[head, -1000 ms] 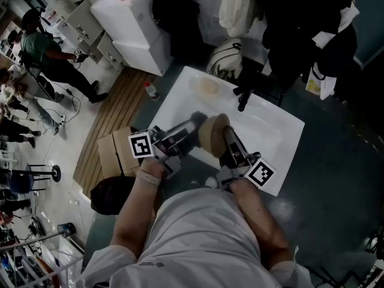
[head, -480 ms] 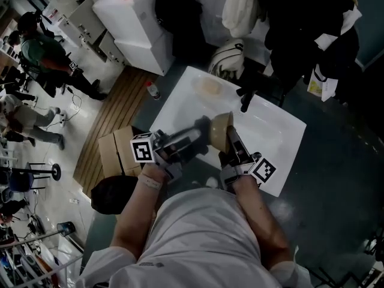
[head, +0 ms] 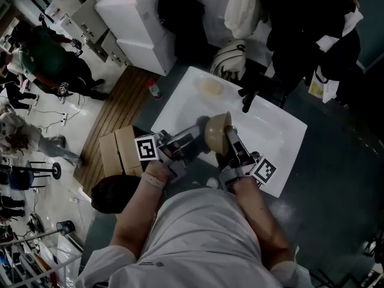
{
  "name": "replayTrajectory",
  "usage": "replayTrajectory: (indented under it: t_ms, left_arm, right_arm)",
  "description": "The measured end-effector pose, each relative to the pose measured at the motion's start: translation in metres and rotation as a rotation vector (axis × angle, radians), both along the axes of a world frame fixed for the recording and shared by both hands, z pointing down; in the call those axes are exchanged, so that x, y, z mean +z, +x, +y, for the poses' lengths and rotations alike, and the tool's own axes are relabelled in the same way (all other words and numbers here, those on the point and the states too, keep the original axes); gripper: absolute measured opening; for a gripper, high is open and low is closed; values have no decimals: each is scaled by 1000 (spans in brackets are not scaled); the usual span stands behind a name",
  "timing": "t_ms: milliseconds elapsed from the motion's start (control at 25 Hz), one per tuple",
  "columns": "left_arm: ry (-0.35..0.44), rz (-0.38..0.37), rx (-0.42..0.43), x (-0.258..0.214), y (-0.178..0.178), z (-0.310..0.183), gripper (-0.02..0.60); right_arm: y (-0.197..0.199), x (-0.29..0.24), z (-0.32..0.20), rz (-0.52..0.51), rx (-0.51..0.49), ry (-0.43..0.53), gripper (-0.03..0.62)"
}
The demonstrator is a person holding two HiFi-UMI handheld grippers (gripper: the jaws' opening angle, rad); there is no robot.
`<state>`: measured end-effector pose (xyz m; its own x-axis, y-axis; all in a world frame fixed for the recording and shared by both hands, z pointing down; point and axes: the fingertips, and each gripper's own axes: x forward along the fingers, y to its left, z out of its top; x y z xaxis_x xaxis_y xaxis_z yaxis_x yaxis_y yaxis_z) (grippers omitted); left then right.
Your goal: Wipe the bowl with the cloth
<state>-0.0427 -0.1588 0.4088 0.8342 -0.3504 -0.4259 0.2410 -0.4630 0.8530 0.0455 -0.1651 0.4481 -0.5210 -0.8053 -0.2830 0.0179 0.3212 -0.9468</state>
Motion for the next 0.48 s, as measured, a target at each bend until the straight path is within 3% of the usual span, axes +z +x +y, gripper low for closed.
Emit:
replayTrajectory:
  t_ms: [280,480]
  left_arm:
    - [-28,3,33,12,1,7,44]
    - [-29,25,52,9,0,4,44]
  right_arm:
    - [17,-4,-2,-69,16,18,31]
    - [-2,-24,9,-186,-119,91,31]
